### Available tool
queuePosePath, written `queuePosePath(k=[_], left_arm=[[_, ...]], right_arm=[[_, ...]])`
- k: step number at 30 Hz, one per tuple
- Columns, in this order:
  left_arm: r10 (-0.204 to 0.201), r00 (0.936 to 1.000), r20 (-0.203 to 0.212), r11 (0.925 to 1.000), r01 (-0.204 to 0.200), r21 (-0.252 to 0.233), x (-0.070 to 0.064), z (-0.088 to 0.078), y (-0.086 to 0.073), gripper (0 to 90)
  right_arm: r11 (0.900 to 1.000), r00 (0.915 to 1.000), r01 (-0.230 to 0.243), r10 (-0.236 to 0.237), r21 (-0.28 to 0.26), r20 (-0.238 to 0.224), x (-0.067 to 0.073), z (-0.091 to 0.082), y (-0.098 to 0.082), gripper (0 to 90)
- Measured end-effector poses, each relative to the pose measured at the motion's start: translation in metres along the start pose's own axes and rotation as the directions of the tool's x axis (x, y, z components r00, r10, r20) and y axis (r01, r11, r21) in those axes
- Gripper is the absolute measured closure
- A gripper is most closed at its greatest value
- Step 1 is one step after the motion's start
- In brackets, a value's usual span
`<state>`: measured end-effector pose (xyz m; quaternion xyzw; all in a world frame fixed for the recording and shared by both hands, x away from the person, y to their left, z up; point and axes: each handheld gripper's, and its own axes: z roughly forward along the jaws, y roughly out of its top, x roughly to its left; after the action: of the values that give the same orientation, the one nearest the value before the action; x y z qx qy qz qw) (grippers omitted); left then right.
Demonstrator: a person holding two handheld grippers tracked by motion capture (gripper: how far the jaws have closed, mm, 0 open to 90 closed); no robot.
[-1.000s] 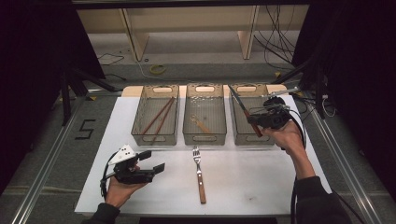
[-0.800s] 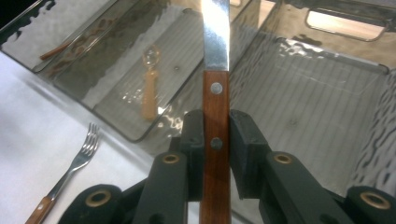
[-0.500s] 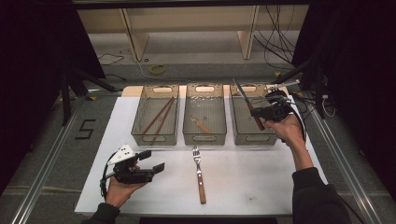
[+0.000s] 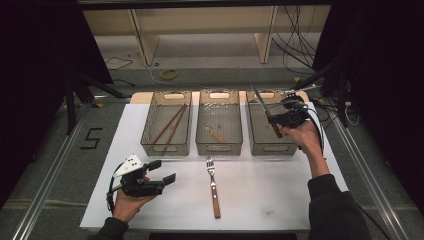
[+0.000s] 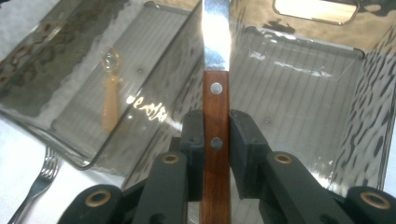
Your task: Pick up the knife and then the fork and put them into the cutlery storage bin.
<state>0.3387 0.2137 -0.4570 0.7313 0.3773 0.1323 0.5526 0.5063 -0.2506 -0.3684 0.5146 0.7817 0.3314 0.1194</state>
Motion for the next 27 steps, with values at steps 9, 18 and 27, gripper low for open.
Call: queuePosePath(k=[9, 18, 27], left_arm=[[0.005, 1.0000, -0.005, 0.9999, -0.005, -0.015, 0.000, -0.001, 0.000, 18.6], [0.004, 1.0000, -0.006, 0.9998, -0.005, -0.021, 0.000, -0.002, 0.000, 18.6], [0.007, 1.0000, -0.003, 0.9998, -0.007, -0.017, 0.000, -0.002, 0.000, 18.6]], right_arm=[[0.999, 0.9995, -0.027, 0.027, 0.031, 0.017, -0.005, 0.012, 0.001, 77.2], [0.998, 0.9988, -0.041, 0.039, 0.057, 0.028, -0.005, 0.024, 0.002, 77.2], [0.995, 0.9975, -0.054, 0.050, 0.079, 0.051, -0.005, 0.030, 0.001, 77.0]])
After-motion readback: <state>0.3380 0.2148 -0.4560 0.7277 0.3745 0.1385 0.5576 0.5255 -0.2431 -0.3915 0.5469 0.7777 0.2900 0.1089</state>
